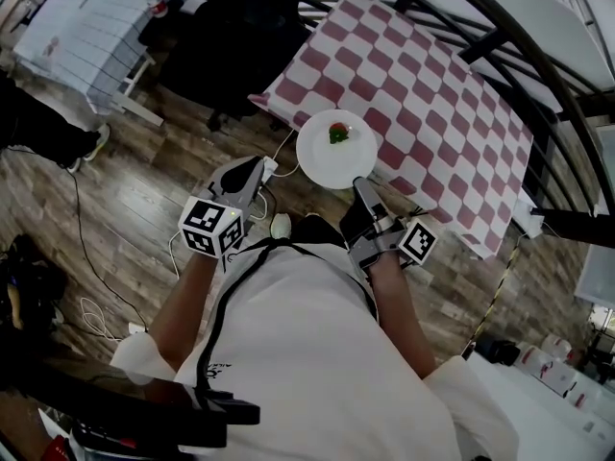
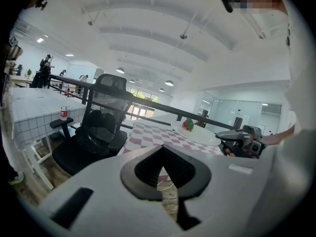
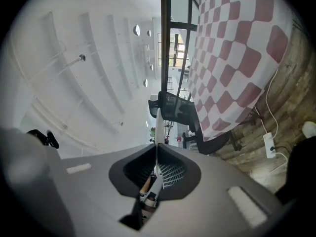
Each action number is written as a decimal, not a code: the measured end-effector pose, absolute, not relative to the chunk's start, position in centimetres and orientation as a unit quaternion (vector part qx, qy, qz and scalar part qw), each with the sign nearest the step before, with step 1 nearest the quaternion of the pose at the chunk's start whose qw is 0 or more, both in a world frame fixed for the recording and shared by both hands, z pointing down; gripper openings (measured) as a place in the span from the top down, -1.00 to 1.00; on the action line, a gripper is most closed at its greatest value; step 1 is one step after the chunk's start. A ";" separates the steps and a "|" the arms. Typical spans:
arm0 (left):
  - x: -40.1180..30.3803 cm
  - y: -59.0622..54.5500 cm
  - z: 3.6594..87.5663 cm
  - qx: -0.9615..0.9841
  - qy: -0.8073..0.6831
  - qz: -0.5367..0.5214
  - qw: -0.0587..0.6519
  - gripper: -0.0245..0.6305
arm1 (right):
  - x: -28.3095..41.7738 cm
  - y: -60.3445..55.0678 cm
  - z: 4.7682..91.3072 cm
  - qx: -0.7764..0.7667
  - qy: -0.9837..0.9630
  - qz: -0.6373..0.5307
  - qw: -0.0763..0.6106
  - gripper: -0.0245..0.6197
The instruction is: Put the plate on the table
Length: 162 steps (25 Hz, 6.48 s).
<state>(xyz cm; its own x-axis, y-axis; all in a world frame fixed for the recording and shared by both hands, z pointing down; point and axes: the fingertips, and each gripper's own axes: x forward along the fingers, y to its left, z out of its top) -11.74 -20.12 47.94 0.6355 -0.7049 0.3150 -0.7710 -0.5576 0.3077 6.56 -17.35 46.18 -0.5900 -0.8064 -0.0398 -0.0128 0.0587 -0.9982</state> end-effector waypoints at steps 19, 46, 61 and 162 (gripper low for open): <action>-10.8 -26.5 49.5 0.852 -0.462 0.077 0.234 0.90 | 7.5 -25.9 48.5 -0.279 0.666 -0.634 0.276 0.87; -7.6 -36.1 54.3 0.795 -0.538 0.104 0.260 0.90 | 7.9 -40.3 58.8 -0.199 0.689 -0.678 0.160 0.87; -8.7 -36.1 56.0 0.761 -0.572 0.099 0.288 0.90 | 6.7 -43.3 65.4 -0.213 0.672 -0.701 0.106 0.87; -3.8 -31.9 45.5 0.876 -0.437 0.074 0.192 0.90 | 12.1 -31.6 45.8 -0.356 0.853 -0.375 0.075 0.90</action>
<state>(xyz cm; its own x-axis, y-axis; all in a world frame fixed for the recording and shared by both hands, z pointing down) -3.75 -31.91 45.51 0.6070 -0.7368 0.2976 -0.7938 -0.5442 0.2717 12.14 -31.65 45.78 -0.7355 -0.6632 0.1383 -0.5506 0.4662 -0.6925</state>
